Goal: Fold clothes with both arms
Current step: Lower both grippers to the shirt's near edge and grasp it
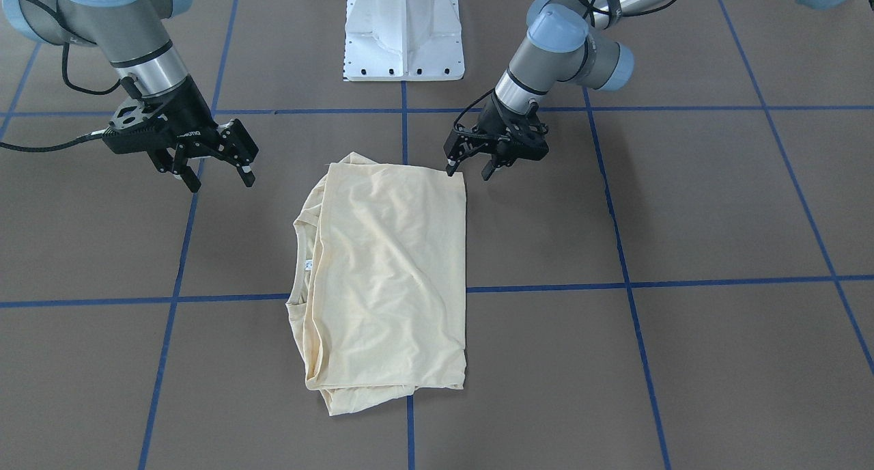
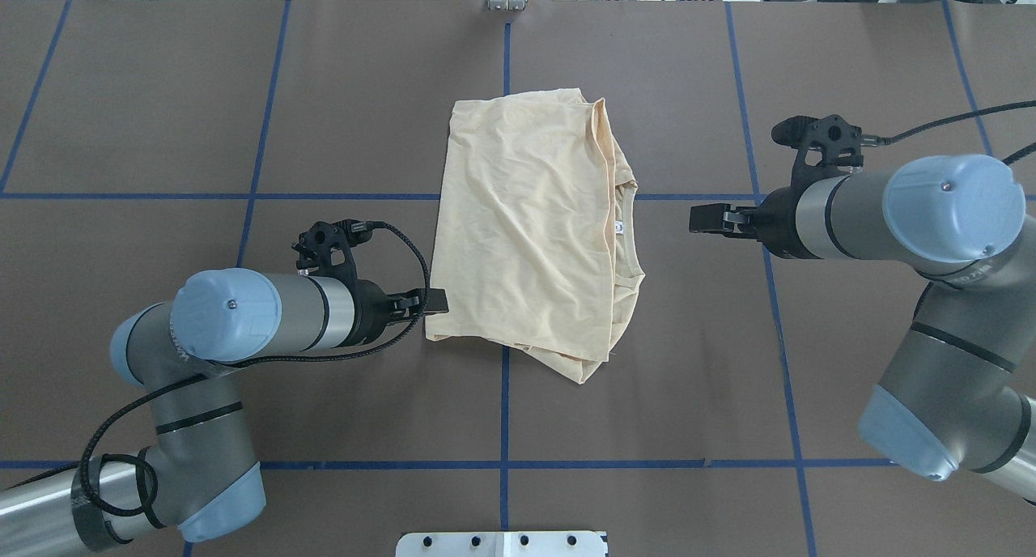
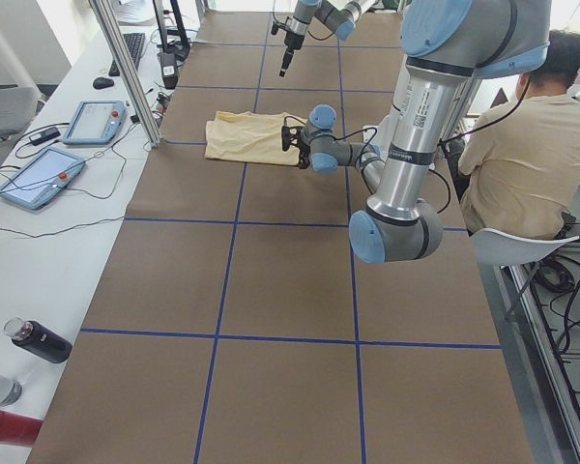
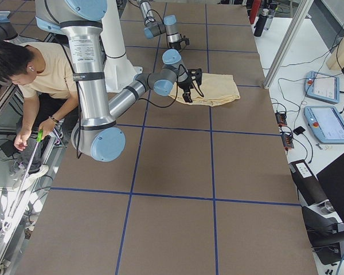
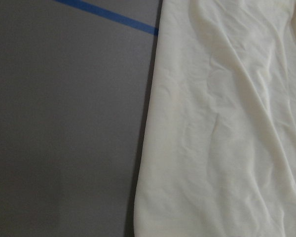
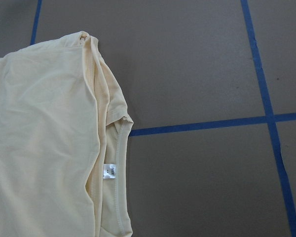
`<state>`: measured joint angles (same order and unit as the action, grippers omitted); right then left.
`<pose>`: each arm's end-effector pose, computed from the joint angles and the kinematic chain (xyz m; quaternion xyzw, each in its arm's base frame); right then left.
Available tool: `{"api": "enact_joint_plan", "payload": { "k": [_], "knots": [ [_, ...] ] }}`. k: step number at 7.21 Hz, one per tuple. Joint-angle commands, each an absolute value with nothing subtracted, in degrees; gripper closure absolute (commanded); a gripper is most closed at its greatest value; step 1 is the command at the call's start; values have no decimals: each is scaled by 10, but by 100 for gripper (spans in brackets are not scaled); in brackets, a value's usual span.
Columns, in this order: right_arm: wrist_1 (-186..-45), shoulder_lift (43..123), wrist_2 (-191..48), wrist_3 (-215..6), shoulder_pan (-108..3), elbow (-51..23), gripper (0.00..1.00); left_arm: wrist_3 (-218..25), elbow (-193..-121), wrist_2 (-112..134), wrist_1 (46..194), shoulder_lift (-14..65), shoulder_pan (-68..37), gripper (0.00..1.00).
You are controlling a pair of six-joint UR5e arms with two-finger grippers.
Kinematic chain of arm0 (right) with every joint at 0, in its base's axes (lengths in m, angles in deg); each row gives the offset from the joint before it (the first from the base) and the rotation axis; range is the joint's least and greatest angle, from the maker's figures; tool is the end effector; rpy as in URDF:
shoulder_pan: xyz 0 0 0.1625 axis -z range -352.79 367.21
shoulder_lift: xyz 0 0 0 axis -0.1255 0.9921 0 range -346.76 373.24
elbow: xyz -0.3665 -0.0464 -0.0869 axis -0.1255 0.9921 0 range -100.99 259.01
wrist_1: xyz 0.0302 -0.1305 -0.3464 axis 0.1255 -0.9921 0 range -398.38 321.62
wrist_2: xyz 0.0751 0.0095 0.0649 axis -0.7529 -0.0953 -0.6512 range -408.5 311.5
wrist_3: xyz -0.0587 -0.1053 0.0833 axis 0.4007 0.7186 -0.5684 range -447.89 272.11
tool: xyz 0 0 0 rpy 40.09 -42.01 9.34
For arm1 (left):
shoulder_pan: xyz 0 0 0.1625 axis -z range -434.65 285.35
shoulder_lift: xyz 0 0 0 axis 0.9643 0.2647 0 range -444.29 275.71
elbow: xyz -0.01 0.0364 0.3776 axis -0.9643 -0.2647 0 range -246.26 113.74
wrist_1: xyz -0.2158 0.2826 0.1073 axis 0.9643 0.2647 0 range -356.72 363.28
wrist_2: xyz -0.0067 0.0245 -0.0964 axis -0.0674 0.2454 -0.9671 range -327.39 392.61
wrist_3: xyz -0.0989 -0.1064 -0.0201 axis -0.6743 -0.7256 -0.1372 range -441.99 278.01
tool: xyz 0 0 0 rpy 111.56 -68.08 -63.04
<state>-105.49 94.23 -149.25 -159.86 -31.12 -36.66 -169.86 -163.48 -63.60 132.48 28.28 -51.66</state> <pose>-0.3418 -0.4053 0.3331 0.1540 -0.4613 0.1093 0.8669 0.5233 -0.3496 0.2999 0.0793 0.5617 -0.1188 0.8149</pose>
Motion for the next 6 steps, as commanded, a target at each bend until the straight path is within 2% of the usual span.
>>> {"api": "enact_joint_plan", "payload": {
  "k": [1, 2, 4, 6],
  "knots": [
    [-1054, 943, -1493, -1599, -310, -367, 0, -1711, -1621, -633, 1325, 290, -523, 30],
    [-1054, 943, -1492, -1599, -310, -367, 0, -1718, -1619, -633, 1325, 298, -526, 38],
    [-1054, 943, -1493, -1599, -310, -367, 0, -1722, -1613, -633, 1325, 303, -532, 48],
    [-1054, 943, -1493, -1599, -310, -366, 0, -1722, -1613, -633, 1325, 302, -532, 53]
  ]
}}
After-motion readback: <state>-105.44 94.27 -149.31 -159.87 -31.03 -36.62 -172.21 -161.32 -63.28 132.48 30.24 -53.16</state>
